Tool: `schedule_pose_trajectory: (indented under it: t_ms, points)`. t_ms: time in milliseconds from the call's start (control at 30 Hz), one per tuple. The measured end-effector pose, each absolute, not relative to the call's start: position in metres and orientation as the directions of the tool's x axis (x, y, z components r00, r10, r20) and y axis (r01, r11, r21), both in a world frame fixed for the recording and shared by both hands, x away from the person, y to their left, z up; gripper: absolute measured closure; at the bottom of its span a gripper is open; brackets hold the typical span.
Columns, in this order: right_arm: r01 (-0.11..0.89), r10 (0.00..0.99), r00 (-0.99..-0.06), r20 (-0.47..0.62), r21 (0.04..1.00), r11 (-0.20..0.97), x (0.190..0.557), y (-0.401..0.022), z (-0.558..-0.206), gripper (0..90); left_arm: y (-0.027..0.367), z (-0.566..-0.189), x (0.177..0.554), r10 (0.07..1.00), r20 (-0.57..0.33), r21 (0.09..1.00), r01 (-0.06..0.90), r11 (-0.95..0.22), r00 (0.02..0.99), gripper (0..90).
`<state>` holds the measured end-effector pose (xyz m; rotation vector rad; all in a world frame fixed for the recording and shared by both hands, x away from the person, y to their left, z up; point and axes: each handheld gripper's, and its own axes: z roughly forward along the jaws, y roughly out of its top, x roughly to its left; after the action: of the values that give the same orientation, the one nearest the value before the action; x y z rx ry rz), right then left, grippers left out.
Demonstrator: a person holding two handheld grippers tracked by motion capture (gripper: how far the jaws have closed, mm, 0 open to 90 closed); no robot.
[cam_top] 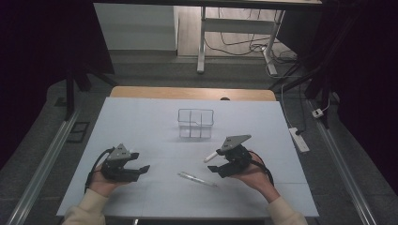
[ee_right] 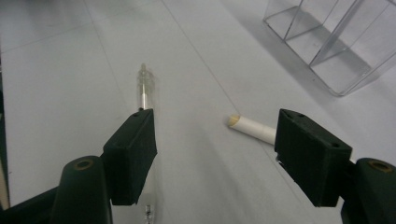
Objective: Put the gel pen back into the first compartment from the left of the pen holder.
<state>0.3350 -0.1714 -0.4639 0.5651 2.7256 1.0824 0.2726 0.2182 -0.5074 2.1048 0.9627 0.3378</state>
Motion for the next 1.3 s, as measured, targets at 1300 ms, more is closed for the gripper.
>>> schedule_pose_trajectory:
  t_ms: [1300]
  points:
    - [0.23, 0.265, -0.964, -0.005, 0.481, 0.846, 0.316, -0.135, -0.502, 38.5, 0.215, -0.509, 0.273, 0.729, -0.054, 0.733, 0.523, -0.435, 0.682, 31.2]
